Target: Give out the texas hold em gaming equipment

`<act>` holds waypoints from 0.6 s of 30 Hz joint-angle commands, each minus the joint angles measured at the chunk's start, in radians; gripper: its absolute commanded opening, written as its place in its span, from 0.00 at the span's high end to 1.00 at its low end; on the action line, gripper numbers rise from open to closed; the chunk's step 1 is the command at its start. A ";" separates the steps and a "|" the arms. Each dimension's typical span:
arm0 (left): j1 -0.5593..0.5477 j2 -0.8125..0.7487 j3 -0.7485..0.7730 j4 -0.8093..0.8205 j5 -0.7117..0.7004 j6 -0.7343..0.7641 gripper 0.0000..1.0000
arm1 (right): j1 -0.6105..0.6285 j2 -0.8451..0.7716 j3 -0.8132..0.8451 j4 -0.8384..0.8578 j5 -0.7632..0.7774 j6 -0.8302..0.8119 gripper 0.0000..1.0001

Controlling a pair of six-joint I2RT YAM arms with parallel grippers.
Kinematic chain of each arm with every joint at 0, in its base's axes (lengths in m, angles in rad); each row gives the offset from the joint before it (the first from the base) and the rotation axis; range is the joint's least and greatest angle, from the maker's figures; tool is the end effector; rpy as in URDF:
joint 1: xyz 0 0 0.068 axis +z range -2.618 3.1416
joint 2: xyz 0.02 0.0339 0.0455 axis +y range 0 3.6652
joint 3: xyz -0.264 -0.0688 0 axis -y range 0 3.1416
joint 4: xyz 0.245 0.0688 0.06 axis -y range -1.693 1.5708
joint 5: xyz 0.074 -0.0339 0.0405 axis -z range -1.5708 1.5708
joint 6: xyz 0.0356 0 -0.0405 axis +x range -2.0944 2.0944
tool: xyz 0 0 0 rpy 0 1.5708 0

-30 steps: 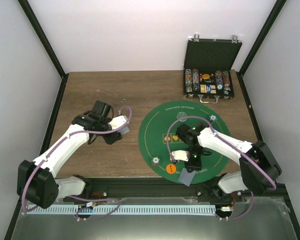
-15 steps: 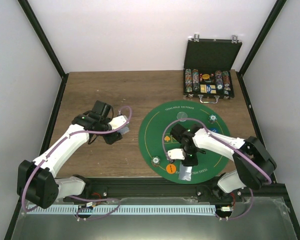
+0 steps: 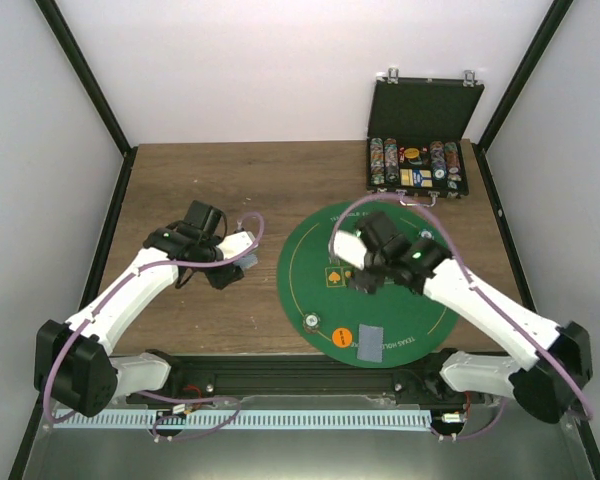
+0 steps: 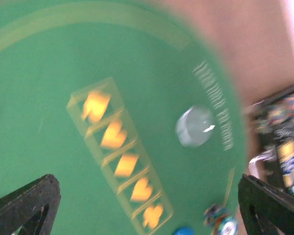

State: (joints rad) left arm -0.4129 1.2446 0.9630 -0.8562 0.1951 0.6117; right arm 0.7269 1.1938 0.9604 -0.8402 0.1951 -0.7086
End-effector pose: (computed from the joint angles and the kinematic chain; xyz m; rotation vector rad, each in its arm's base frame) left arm 0.2108 -0.0999 0.2543 1.3666 2.3122 -0.2029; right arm 0.1742 0.1457 0.2649 -1.6820 2.0259 -0.2515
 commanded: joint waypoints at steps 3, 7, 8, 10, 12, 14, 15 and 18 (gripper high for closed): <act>-0.019 -0.008 0.081 -0.054 -0.002 0.068 0.41 | -0.189 -0.014 0.273 0.281 -0.510 0.677 0.00; -0.059 -0.020 0.132 -0.124 0.003 0.108 0.41 | -0.211 0.071 0.198 0.560 -0.907 0.926 0.00; -0.072 -0.024 0.150 -0.152 0.007 0.118 0.41 | -0.212 0.104 0.169 0.643 -0.974 0.984 0.00; -0.100 -0.029 0.174 -0.196 0.016 0.134 0.41 | -0.213 0.166 0.141 0.811 -1.081 1.105 0.00; -0.109 -0.035 0.196 -0.222 0.036 0.138 0.41 | -0.211 0.236 0.144 0.876 -1.164 1.174 0.01; -0.110 -0.040 0.215 -0.235 0.067 0.136 0.41 | -0.200 0.294 0.144 0.932 -1.236 1.225 0.06; -0.111 -0.040 0.222 -0.237 0.074 0.134 0.41 | -0.188 0.316 0.146 0.942 -1.253 1.233 0.07; -0.114 -0.034 0.236 -0.236 0.084 0.123 0.41 | -0.137 0.351 0.139 0.985 -1.273 1.222 0.07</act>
State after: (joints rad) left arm -0.5213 1.2213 1.1603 -1.0584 0.2329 0.7265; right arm 0.5331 1.5383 1.0920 -0.0257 -0.9062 0.4118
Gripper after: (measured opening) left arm 0.592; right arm 0.926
